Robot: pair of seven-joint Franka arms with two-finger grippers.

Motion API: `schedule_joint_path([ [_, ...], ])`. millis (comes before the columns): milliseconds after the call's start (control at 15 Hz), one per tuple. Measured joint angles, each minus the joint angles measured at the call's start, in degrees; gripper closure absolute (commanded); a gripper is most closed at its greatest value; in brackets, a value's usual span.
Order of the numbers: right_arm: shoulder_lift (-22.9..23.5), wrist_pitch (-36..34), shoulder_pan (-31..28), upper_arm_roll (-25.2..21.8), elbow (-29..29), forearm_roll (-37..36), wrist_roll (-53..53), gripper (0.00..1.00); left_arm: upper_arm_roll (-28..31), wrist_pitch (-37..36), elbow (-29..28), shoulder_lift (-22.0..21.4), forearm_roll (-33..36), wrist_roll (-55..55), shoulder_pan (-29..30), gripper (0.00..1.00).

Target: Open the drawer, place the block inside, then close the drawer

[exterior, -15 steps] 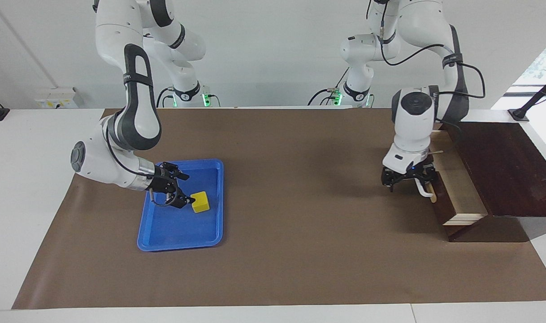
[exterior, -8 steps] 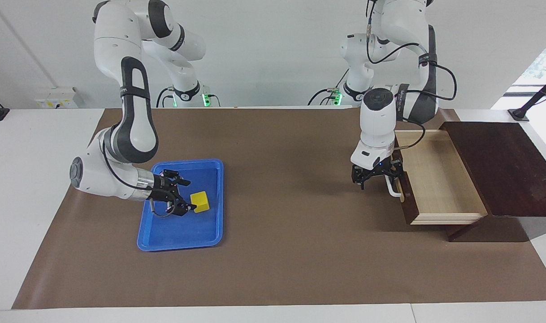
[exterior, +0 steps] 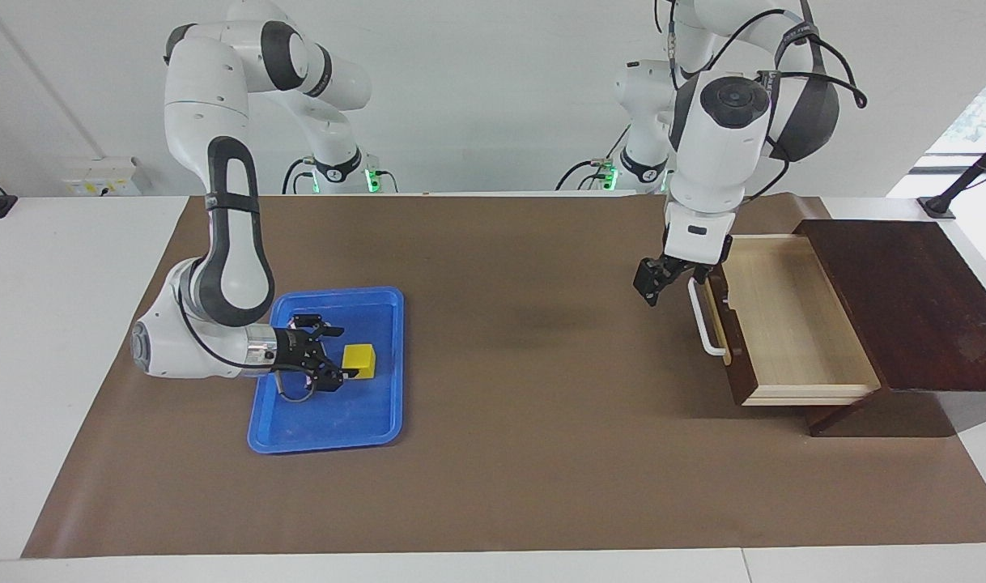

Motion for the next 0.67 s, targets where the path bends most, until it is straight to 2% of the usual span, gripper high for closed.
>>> schedule_joint_path([
  [333, 0.0, 1.1, -0.4, -1.3, 0.0, 2.8, 1.9, 0.0, 0.0, 0.9, -0.3, 0.7, -3.4, -26.1, -2.5, 0.0],
  [667, 0.1, 2.2, -0.6, -1.8, -1.8, 4.6, 2.2, 0.0, 0.3, 4.2, -2.6, 0.7, -4.1, -32.9, -2.3, 0.0],
])
